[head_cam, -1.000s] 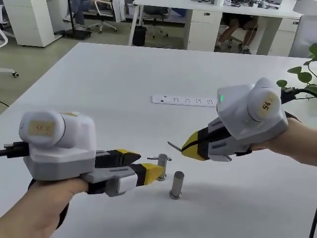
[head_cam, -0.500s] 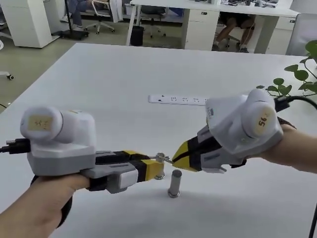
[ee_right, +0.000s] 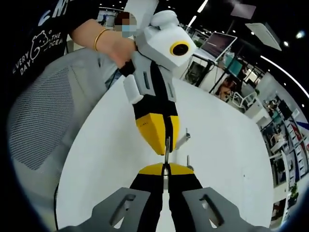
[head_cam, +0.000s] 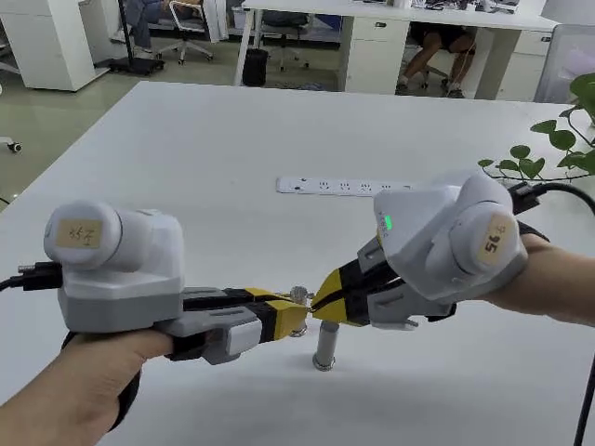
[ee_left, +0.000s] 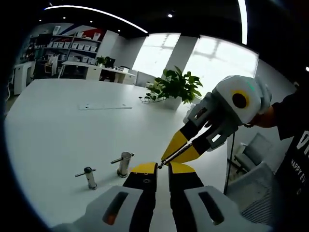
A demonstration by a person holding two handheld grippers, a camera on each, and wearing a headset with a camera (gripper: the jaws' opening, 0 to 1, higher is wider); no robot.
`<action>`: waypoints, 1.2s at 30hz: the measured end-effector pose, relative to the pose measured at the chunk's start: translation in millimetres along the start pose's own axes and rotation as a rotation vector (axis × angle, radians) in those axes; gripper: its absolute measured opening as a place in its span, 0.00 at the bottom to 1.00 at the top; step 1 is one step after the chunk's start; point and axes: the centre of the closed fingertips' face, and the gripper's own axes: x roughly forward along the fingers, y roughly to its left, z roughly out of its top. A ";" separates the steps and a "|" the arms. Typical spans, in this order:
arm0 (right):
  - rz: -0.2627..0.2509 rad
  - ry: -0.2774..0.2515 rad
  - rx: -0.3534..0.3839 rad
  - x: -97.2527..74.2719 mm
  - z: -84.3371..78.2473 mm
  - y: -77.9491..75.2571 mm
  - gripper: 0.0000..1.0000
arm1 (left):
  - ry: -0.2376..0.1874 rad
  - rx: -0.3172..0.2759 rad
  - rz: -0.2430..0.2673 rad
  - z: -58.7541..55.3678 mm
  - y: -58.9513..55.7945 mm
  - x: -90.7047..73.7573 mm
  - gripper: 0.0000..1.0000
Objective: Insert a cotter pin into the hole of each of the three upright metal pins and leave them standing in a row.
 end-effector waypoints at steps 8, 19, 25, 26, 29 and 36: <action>0.001 0.001 -0.033 -0.1 3.2 0.4 0.00 | -0.001 -0.007 -0.008 0.2 -1.4 0.3 0.00; -0.005 0.001 -0.041 1.0 4.3 1.3 0.00 | -0.015 -0.007 -0.019 -0.3 -0.6 -0.5 0.00; -0.011 -0.015 -0.005 0.5 4.2 0.5 0.00 | -0.033 0.046 -0.018 1.6 -2.1 -0.2 0.00; -0.011 -0.019 0.002 0.7 4.3 0.7 0.00 | -0.031 0.050 -0.017 1.5 -1.9 -0.1 0.00; -0.007 -0.024 0.049 0.9 2.3 1.4 0.00 | -0.031 0.071 -0.012 1.5 -2.2 -0.2 0.00; -0.004 -0.100 0.320 -2.8 -0.9 -0.5 0.05 | -0.044 0.124 -0.009 4.0 2.9 -5.3 0.00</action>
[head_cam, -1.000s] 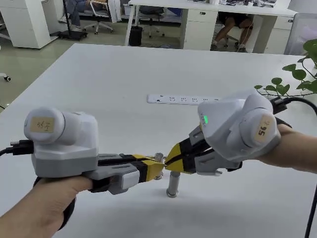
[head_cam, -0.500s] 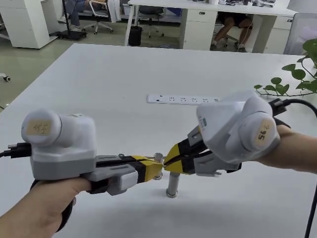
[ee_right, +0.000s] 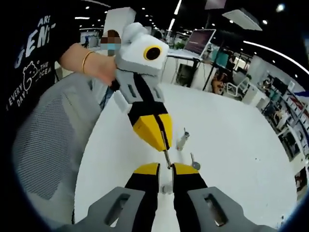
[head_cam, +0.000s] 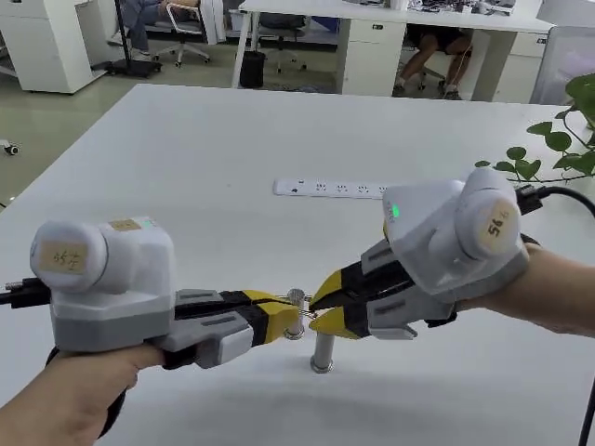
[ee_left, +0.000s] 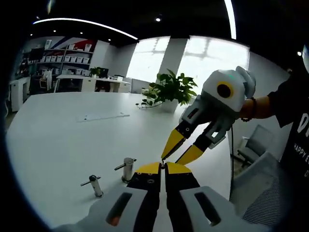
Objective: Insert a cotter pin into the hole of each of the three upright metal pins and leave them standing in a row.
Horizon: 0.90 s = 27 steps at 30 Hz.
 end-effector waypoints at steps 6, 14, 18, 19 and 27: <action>0.038 -0.099 0.265 -5.9 1.4 1.0 0.08 | -0.025 0.034 -0.007 0.6 2.4 -5.5 0.00; 0.071 -0.139 0.391 -9.3 -3.7 5.0 0.11 | -0.041 0.089 -0.045 0.1 -2.1 -10.1 0.00; 0.107 -0.184 0.427 -10.1 -2.3 9.0 0.12 | -0.039 0.111 -0.076 -0.9 -8.9 -10.9 0.00; 0.109 -0.187 0.420 -10.0 -2.4 10.1 0.12 | -0.039 0.115 -0.083 -1.4 -10.5 -11.1 0.00; 0.197 -0.208 0.410 -10.2 -3.5 26.1 0.11 | -0.060 0.141 -0.155 -2.9 -26.2 -13.7 0.00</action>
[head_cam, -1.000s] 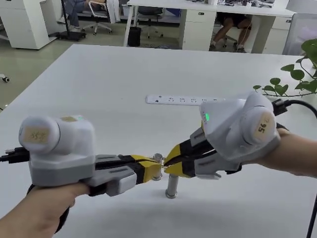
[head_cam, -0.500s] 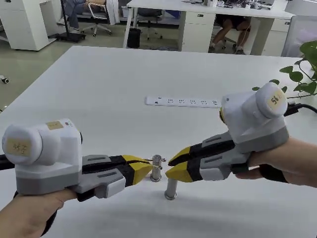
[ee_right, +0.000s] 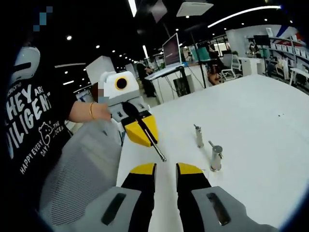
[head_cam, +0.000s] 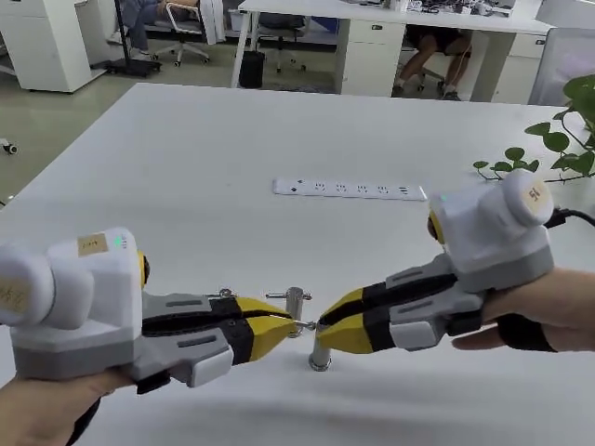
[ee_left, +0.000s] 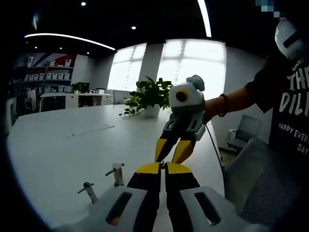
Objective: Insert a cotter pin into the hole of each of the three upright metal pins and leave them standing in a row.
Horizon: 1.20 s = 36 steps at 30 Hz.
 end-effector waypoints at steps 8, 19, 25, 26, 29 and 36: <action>0.072 -0.002 -0.007 2.3 -3.6 14.6 0.08 | -0.016 -0.005 -0.062 0.0 -12.6 2.0 0.00; 0.112 0.009 -0.042 4.4 -3.8 22.9 0.00 | -0.017 -0.006 -0.109 0.3 -23.0 6.3 0.00; 0.114 0.073 -0.127 3.8 -8.0 24.5 0.00 | -0.004 -0.013 -0.120 -3.0 -24.7 7.0 0.00; 0.106 0.084 -0.149 4.1 -8.3 23.7 0.00 | 0.000 -0.012 -0.119 -3.8 -24.4 7.2 0.00; 0.099 0.124 -0.203 3.5 -12.1 18.4 0.00 | 0.010 -0.015 -0.121 -6.3 -24.2 7.8 0.00; 0.083 0.218 -0.313 3.3 -18.8 17.9 0.00 | 0.043 0.003 -0.106 -13.6 -22.8 12.0 0.01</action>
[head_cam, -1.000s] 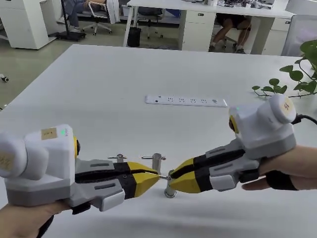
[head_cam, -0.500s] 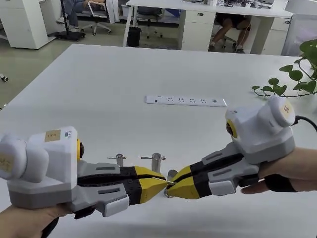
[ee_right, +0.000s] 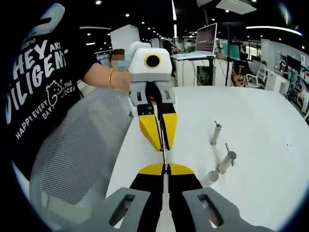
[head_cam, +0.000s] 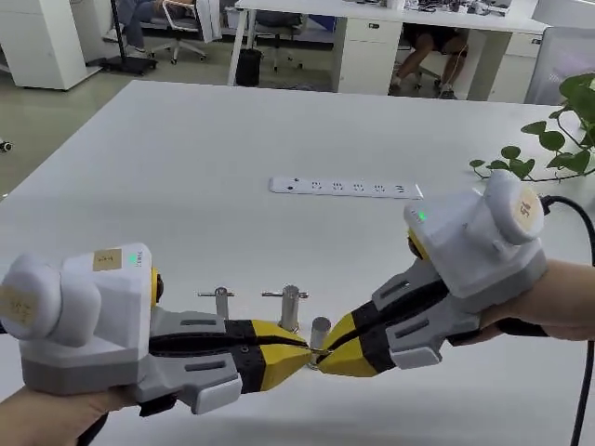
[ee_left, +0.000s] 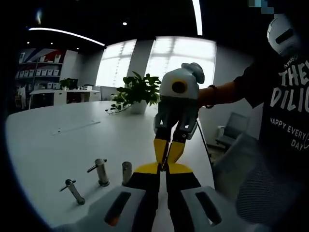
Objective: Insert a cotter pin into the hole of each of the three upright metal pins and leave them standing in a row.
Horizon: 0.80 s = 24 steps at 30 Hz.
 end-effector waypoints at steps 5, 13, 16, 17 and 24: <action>-0.007 0.037 -0.022 -0.4 -5.9 -2.9 0.00 | 0.018 0.015 0.024 -4.5 4.4 0.8 0.02; -0.060 0.077 0.008 -6.5 -22.3 -16.1 0.00 | 0.047 0.054 0.109 -9.3 17.4 0.5 0.17; -0.081 0.095 0.015 -11.4 -29.9 -20.9 0.00 | 0.059 0.060 0.144 -13.6 23.5 1.5 0.19; -0.087 0.097 0.016 -12.7 -31.6 -22.4 0.00 | 0.056 0.062 0.157 -13.9 25.5 1.9 0.20; -0.120 0.129 0.024 -20.2 -48.3 -33.4 0.00 | 0.051 0.070 0.247 -20.3 38.3 9.1 0.25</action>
